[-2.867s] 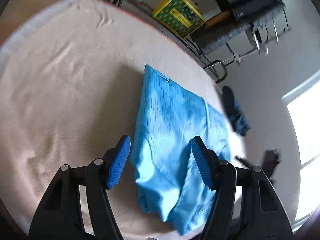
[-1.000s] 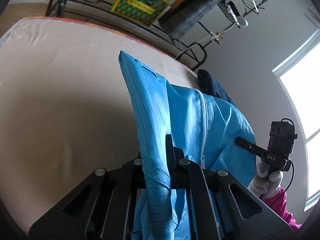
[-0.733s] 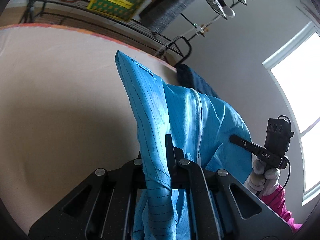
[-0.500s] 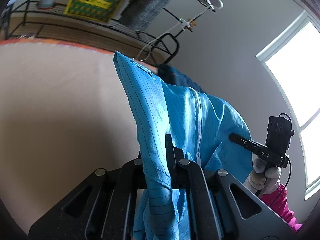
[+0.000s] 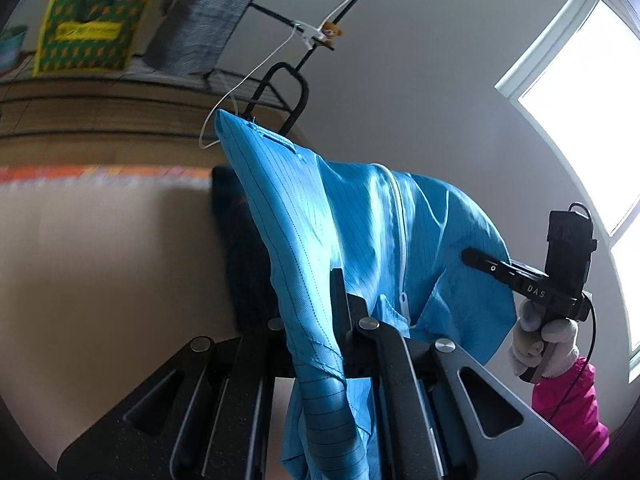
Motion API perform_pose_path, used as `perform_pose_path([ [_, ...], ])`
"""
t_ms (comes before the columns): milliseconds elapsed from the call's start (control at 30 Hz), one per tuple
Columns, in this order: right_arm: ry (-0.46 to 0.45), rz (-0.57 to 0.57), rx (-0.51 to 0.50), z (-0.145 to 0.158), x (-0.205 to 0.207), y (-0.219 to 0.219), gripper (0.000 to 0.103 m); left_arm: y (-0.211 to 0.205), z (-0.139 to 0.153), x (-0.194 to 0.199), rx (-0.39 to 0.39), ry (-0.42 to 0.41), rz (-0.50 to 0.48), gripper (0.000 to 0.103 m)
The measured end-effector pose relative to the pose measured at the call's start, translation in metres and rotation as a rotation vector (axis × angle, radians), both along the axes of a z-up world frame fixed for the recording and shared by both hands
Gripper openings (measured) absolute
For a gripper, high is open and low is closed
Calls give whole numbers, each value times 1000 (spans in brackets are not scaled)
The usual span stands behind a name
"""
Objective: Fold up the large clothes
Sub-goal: 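Lift the folded shirt with both tools and carry it onto the dark garment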
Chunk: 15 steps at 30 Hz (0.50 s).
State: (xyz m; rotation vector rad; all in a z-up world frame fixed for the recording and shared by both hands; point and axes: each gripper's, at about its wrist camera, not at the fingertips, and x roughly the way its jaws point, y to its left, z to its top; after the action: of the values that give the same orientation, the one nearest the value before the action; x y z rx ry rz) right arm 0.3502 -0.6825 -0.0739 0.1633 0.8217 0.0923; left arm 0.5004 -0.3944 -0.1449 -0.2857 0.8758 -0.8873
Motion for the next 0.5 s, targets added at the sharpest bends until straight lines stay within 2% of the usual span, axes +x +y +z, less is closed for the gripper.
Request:
perform_pose_path([
  [267,-34,-41,-73,-1,50,-48,4,-62,2,52,-1,-35,31,3],
  [367,-38,-56,-90,-8,65,-61,4,-75,-5,67,-10,-25,51,3],
  [500,-26,-72,-104,-25,83,-74,4,-86,-20,77,29,-34,76,3],
])
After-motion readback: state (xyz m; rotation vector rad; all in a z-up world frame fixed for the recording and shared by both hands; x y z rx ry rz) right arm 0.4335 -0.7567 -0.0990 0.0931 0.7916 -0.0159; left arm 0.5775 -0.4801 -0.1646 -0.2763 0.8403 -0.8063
